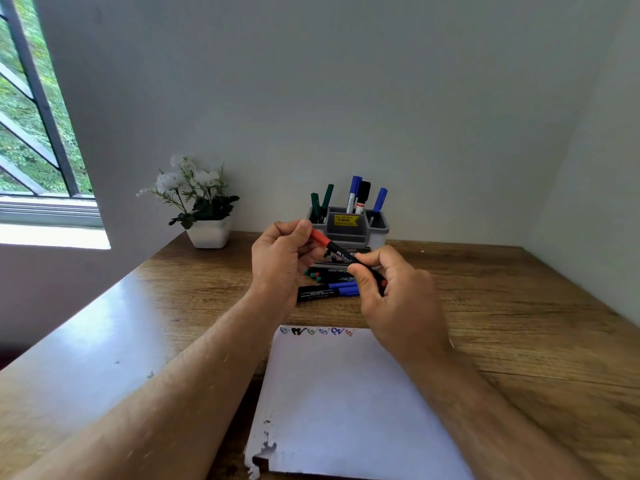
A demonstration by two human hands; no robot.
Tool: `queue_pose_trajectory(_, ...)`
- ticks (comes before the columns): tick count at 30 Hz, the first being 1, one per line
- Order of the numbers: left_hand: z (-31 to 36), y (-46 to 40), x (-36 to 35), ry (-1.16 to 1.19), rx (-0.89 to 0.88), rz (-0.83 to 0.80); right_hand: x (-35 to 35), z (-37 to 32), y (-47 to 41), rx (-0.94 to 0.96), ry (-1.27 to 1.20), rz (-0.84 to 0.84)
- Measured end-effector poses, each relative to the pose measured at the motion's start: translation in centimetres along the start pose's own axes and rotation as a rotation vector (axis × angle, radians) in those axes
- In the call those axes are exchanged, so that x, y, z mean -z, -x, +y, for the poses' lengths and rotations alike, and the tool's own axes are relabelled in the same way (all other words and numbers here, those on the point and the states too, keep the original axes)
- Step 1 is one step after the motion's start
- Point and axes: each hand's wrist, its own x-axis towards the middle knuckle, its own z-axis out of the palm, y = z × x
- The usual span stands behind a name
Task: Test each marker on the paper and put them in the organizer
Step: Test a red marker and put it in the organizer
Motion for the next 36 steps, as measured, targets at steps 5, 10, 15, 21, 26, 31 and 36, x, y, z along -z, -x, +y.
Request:
queue_pose_trajectory(5, -0.1, 0.0, 0.0, 0.011, 0.004, -0.01, -0.4, 0.0, 0.0, -0.01, -0.017, -0.014)
queue_pose_trajectory(10, -0.7, 0.2, -0.2, -0.071, 0.019, -0.088, -0.7, 0.5, 0.0, -0.043, 0.072, -0.097)
queue_pose_trajectory(15, -0.5, -0.1, -0.3, -0.137, -0.035, -0.121, -1.0, 0.7, -0.1, -0.041, 0.193, -0.153)
queue_pose_trajectory(21, -0.6, 0.0, -0.3, -0.334, -0.232, -0.107, -1.2, 1.0, -0.5, -0.112, 0.26, -0.117)
queue_pose_trajectory(26, 0.8, 0.0, -0.8, -0.555, -0.513, -0.055, -1.0, 1.2, -0.6, -0.208, 0.334, -0.207)
queue_pose_trajectory(31, 2.6, -1.3, -4.2, -0.55, -0.704, -0.054, -1.4, 1.3, -0.8, -0.259, 0.316, -0.332)
queue_pose_trajectory(36, 2.7, -4.7, -8.4, -0.684, -0.769, -0.118, -1.7, 1.5, -0.9, -0.26, 0.32, -0.343)
